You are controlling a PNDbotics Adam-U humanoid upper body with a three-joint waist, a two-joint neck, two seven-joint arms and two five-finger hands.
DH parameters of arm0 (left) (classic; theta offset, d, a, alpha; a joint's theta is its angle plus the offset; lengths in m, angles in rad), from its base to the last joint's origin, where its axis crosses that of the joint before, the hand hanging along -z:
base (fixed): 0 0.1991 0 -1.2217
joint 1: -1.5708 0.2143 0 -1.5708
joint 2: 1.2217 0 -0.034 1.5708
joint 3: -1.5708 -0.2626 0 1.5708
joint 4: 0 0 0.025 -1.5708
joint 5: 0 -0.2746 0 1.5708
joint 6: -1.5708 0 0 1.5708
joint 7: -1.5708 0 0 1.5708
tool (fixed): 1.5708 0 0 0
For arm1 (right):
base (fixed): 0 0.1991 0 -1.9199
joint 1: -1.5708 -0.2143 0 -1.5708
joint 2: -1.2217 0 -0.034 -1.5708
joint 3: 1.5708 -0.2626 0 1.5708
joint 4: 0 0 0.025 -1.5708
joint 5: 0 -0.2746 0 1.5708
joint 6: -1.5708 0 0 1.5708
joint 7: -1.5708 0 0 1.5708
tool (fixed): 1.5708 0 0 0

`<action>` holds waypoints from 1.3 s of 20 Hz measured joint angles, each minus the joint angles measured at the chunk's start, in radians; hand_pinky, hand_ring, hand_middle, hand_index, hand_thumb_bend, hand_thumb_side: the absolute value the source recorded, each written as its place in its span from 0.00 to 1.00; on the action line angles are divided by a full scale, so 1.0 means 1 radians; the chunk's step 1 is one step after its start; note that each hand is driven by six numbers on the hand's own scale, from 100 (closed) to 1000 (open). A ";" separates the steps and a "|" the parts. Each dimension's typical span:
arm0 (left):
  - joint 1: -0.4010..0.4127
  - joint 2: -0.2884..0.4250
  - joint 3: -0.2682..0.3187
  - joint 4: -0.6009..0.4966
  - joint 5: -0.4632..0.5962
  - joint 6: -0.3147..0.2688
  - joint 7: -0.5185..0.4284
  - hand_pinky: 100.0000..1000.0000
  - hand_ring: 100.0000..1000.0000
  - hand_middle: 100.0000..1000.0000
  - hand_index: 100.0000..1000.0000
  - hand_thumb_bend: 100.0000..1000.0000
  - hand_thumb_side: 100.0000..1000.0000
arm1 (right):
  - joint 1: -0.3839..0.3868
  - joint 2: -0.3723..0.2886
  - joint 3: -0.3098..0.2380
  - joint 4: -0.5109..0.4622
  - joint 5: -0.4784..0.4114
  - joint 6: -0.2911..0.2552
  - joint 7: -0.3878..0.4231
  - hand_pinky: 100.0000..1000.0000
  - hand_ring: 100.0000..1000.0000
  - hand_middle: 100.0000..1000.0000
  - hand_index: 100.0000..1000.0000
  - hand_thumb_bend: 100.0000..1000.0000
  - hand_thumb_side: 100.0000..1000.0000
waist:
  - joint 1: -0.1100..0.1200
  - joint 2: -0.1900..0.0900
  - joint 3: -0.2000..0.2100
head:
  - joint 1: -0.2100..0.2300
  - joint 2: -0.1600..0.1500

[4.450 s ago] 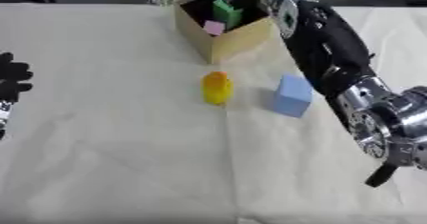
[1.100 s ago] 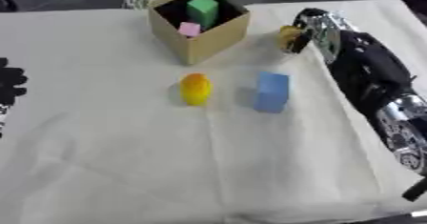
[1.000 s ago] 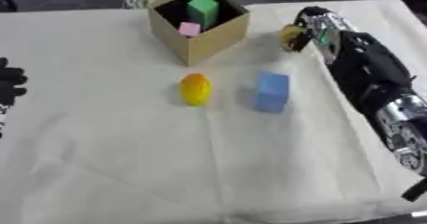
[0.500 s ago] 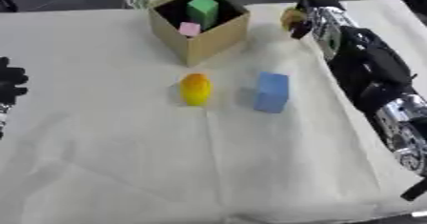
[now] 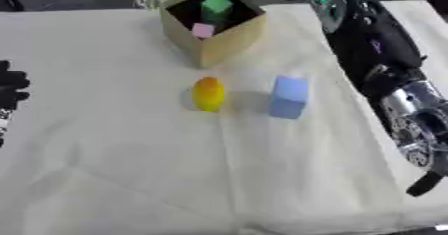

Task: Pick up objects on the table and place them in the box.

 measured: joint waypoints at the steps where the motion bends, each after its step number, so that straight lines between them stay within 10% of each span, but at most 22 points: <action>1: 0.000 0.000 -0.002 0.000 0.000 0.000 -0.001 0.75 0.76 0.70 0.88 0.17 0.62 | -0.005 0.017 0.004 0.000 0.002 -0.004 0.003 0.49 0.45 0.19 0.33 0.00 0.00 | 0.000 0.000 0.005 | -0.002 0.000; 11: -0.014 -0.001 -0.012 0.000 0.006 -0.001 -0.010 0.75 0.76 0.70 0.88 0.17 0.61 | -0.014 0.140 0.009 0.023 0.055 0.010 -0.018 0.52 0.49 0.30 0.46 0.00 0.00 | 0.000 0.000 0.041 | -0.027 0.000; 15: -0.017 -0.001 -0.012 0.000 0.006 -0.001 -0.011 0.75 0.76 0.69 0.88 0.17 0.62 | -0.006 0.153 -0.002 0.050 0.074 0.040 -0.044 0.58 0.59 0.51 0.74 0.00 0.00 | 0.000 0.000 0.046 | -0.029 0.000; 19: -0.017 -0.001 -0.012 0.000 0.006 -0.001 -0.011 0.75 0.76 0.69 0.88 0.17 0.62 | -0.004 0.152 -0.011 0.075 0.077 0.073 -0.054 0.64 0.70 0.74 0.96 0.00 0.28 | 0.000 0.000 0.045 | -0.027 0.000; 26: -0.016 -0.001 -0.012 0.000 0.006 -0.001 -0.011 0.75 0.76 0.69 0.88 0.17 0.62 | -0.003 0.135 -0.015 0.087 0.089 0.116 -0.074 0.70 0.78 0.89 1.00 0.08 0.46 | 0.000 0.000 0.042 | -0.023 0.000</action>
